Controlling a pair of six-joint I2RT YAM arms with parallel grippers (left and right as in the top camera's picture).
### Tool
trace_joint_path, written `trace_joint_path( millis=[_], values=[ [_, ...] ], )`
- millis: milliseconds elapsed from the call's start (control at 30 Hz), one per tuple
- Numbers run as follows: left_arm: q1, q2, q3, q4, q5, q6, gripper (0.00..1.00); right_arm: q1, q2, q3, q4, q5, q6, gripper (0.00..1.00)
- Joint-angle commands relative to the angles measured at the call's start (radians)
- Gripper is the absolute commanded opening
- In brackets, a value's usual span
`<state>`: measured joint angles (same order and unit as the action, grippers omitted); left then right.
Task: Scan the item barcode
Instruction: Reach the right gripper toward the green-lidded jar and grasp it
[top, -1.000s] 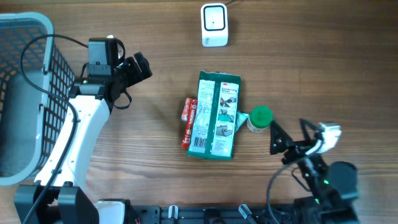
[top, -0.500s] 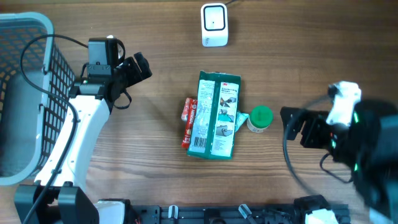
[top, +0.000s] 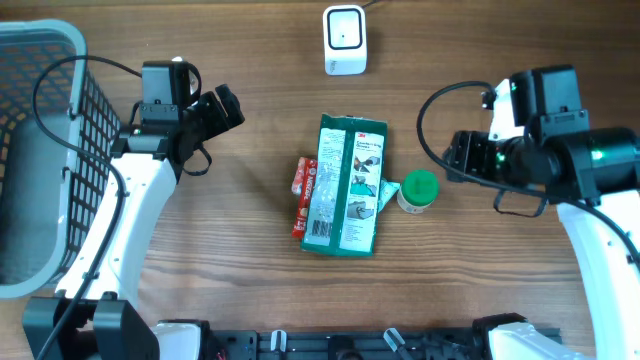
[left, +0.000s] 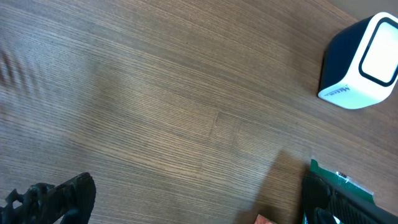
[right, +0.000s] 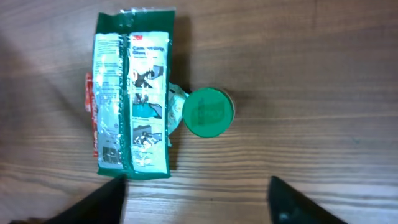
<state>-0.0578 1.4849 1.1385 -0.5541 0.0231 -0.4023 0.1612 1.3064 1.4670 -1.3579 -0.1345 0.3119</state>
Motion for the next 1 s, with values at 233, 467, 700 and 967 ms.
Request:
trace_joint_path(
  millis=[233,467,700,967],
  values=[
    [0.004,0.002,0.008,0.003,-0.01,0.002,1.0,0.094,0.06,-0.323,0.196,0.006,0.03,0.96],
    [0.004,0.002,0.008,0.003,-0.01,0.002,1.0,0.199,0.222,-0.394,0.375,0.097,0.032,0.96],
    [0.004,0.002,0.008,0.003,-0.01,0.002,1.0,0.229,0.395,-0.394,0.423,0.167,0.031,0.96],
    [0.004,0.002,0.008,0.003,-0.01,0.002,1.0,0.229,0.374,-0.321,0.372,0.16,0.028,0.97]
  ],
)
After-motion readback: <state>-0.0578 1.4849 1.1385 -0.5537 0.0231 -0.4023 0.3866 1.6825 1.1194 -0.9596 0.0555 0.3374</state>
